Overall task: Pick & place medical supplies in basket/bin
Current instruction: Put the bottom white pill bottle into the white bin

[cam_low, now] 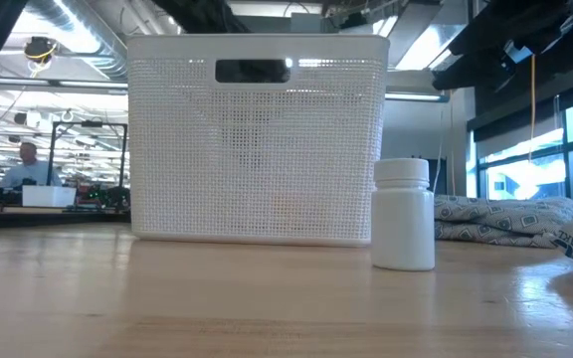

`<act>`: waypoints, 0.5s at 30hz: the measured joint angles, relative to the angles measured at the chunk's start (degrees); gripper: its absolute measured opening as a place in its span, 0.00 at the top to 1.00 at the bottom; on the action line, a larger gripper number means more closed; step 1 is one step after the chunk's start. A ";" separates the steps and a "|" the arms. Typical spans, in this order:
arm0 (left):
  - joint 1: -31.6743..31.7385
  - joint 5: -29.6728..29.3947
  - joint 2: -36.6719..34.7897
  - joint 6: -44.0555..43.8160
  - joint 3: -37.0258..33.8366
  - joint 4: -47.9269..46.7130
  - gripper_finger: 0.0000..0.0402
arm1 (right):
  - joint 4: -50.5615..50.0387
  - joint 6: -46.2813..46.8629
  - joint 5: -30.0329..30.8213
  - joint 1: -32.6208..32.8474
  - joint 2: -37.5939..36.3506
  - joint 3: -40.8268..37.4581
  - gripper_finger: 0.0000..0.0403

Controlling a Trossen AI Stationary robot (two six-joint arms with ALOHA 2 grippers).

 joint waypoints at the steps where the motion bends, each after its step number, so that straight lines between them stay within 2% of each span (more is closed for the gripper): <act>1: -0.02 0.00 -0.85 0.00 0.57 -0.26 0.57 | 0.00 0.16 0.01 0.02 0.00 0.00 0.27; 4: -0.02 0.02 -4.27 -0.29 1.51 0.01 0.57 | 0.02 0.84 -1.48 -0.01 0.00 0.00 0.27; 8: -0.13 0.24 -9.32 0.63 1.67 1.11 0.57 | 0.04 6.44 -4.26 -0.01 0.00 0.00 0.27; 11: -0.64 0.69 -12.99 0.27 1.61 1.59 0.57 | 0.19 5.52 -5.19 0.02 0.02 0.02 0.27; 15: -2.23 0.89 -19.04 -0.13 -0.54 7.24 0.57 | 1.05 4.58 -5.92 0.00 0.02 0.14 0.27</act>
